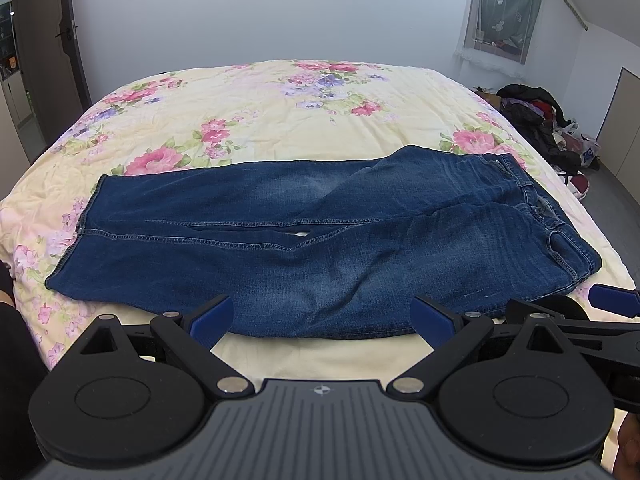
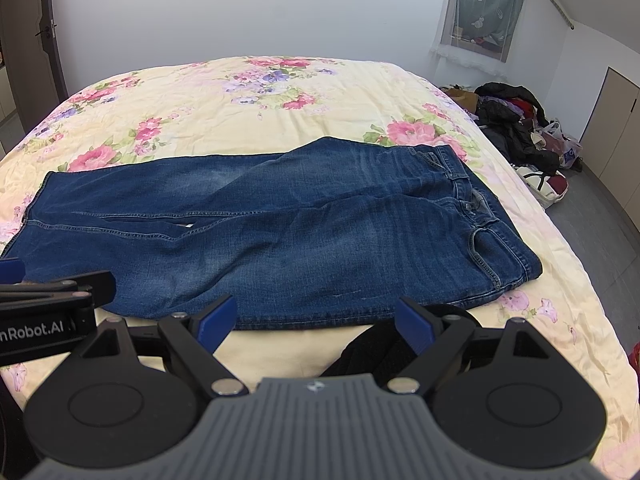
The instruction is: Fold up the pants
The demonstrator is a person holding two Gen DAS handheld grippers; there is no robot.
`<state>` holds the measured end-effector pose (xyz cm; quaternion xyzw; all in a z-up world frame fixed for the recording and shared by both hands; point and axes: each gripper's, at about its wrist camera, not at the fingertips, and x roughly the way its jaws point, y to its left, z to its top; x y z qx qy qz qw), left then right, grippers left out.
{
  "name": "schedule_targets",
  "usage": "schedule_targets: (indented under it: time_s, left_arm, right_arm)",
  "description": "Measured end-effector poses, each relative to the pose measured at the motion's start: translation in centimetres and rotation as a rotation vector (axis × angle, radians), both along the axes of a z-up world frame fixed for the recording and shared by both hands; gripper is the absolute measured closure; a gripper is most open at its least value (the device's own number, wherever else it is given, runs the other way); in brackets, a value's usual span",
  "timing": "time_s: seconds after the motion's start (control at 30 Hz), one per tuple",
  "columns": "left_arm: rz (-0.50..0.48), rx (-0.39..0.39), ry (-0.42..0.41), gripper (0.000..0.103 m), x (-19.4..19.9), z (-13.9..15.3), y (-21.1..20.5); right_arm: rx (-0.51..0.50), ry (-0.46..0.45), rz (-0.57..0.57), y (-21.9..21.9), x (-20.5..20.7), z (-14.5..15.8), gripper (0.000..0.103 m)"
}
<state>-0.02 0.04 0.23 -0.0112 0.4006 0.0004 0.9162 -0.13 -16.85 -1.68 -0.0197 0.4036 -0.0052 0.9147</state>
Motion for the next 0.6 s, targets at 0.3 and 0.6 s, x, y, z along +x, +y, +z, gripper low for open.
schedule_targets:
  time_s: [0.3, 0.6]
  left_arm:
    - [0.000, 0.000, 0.000, 0.000, 0.00, -0.05, -0.01]
    - [0.006, -0.008, 0.002, 0.000, -0.35, -0.69, -0.24]
  right_arm:
    - [0.001, -0.002, 0.002, 0.03, 0.06, 0.29, 0.020]
    - [0.001, -0.009, -0.009, -0.37, 0.21, 0.46, 0.020]
